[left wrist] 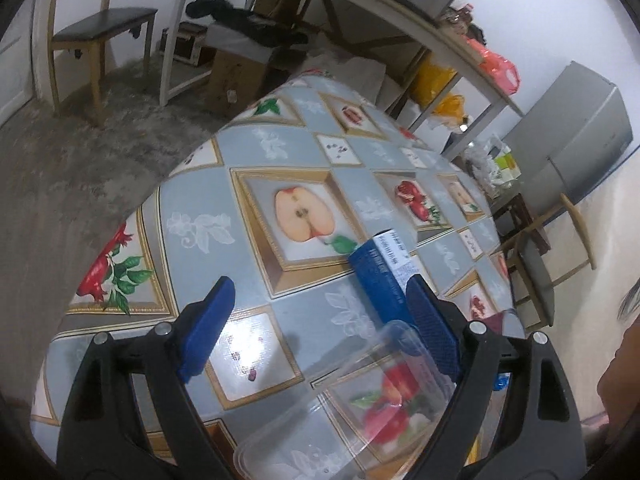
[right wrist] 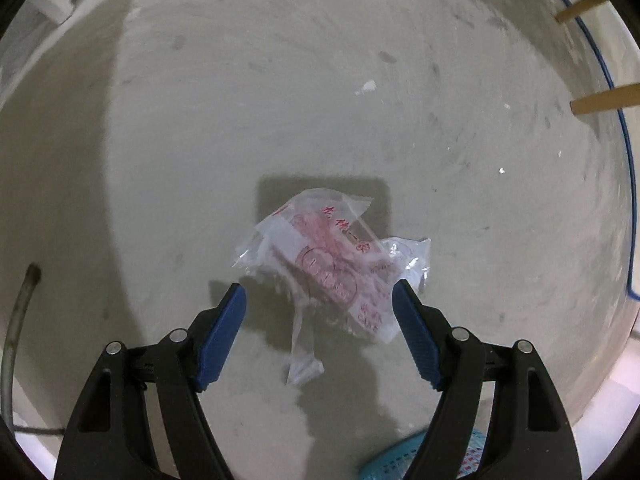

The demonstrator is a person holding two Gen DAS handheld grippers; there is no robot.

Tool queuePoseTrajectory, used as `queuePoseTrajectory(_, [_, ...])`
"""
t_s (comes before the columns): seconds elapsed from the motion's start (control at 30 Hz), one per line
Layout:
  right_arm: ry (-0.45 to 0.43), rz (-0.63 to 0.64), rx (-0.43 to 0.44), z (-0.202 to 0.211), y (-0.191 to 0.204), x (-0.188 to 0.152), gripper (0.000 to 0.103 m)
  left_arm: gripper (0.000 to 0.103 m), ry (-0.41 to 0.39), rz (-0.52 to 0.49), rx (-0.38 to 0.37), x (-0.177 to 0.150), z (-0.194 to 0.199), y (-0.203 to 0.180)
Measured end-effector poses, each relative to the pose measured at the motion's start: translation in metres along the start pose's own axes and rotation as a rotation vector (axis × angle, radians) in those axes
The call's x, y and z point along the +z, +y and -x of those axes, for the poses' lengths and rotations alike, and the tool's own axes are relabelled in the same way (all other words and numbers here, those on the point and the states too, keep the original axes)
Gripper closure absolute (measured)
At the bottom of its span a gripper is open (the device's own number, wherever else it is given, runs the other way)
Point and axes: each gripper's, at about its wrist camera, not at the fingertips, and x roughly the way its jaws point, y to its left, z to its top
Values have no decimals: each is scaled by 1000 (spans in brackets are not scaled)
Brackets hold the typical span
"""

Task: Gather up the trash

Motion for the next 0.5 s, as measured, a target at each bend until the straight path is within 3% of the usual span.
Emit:
queuePoseTrajectory(0.03, [-2, -9, -1, -4, -1, 0, 30, 20, 6, -5, 5, 0, -3, 0])
queuePoseTrajectory(0.23, [37, -62, -7, -25, -9, -4, 57, 20, 32, -22, 13, -3, -16, -2])
queuePoseTrajectory(0.37, [49, -88, -6, -32, -13, -8, 78, 20, 38, -30, 17, -4, -19, -3])
queuePoseTrajectory(0.47, [54, -102, 0, -33, -15, -13, 99, 20, 39, -26, 19, -4, -19, -2])
queuePoseTrajectory(0.5, [57, -104, -14, -33, -14, -15, 99, 20, 39, -24, 20, -5, -19, -2])
